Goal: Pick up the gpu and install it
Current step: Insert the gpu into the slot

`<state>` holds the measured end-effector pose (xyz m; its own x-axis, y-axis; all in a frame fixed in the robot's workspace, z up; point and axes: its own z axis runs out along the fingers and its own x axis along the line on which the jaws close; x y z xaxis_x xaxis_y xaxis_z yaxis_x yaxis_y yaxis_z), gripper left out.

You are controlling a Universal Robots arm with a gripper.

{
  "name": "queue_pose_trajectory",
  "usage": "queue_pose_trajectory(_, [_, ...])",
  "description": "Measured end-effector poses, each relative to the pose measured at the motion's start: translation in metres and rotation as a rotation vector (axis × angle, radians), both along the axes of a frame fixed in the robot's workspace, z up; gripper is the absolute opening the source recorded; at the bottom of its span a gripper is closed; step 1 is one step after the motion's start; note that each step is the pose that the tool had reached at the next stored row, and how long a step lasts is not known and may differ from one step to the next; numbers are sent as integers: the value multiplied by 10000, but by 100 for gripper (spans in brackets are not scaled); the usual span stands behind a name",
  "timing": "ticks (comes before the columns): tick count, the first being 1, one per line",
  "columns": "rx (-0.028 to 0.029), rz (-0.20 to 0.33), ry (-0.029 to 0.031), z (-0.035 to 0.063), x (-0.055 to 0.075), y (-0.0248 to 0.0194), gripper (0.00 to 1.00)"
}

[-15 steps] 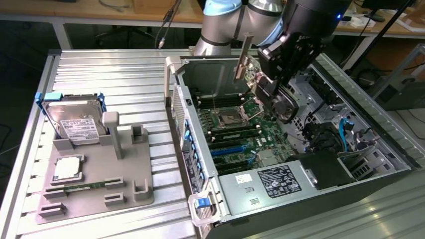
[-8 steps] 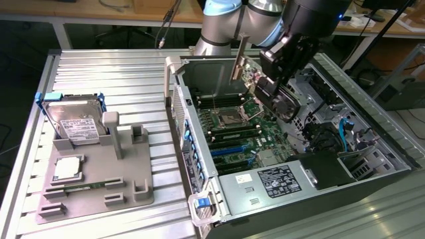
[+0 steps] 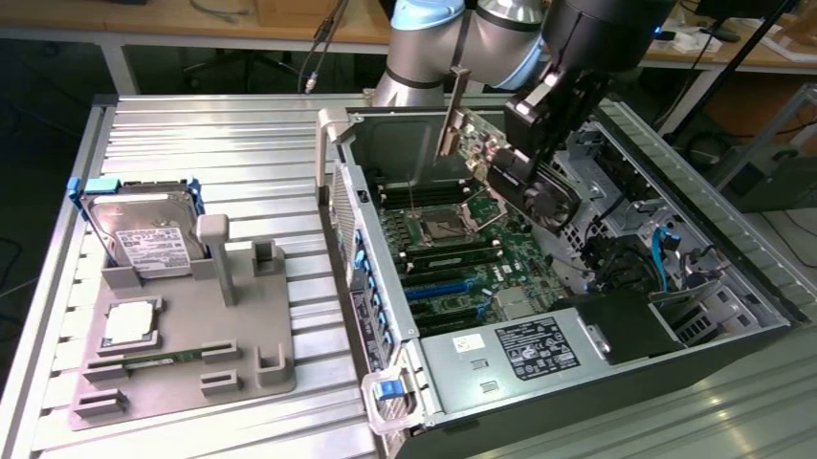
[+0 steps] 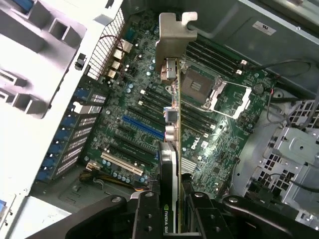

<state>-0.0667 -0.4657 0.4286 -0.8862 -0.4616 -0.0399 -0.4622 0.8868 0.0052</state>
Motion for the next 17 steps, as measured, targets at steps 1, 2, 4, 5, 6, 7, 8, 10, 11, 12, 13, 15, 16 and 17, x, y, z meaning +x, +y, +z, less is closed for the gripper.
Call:
queue_pose_trajectory(1, [0, 116, 0, 0, 0, 0, 27])
queue_pose_trajectory(2, [0, 240, 0, 0, 0, 0, 27])
queue_pose_trajectory(4, [-1, 477, 1, 0, 0, 0, 27])
queue_pose_trajectory(5, [0, 594, 0, 0, 0, 0, 27])
queue_pose_trajectory(6, [0, 718, 0, 0, 0, 0, 27])
queue_pose_trajectory(7, [-1, 846, 1, 0, 0, 0, 27])
queue_pose_trajectory(8, [-1, 973, 0, 0, 0, 0, 27])
queue_pose_trajectory(10, [-1, 1314, 0, 0, 0, 0, 27])
queue_pose_trajectory(11, [-1, 1427, 0, 0, 0, 0, 27])
queue_pose_trajectory(12, [0, 1559, 0, 0, 0, 0, 27])
queue_pose_trajectory(13, [0, 1692, 0, 0, 0, 0, 27])
queue_pose_trajectory(15, [0, 1972, 0, 0, 0, 0, 27])
queue_pose_trajectory(16, [0, 2123, 0, 0, 0, 0, 27])
queue_pose_trajectory(17, [0, 2283, 0, 0, 0, 0, 27])
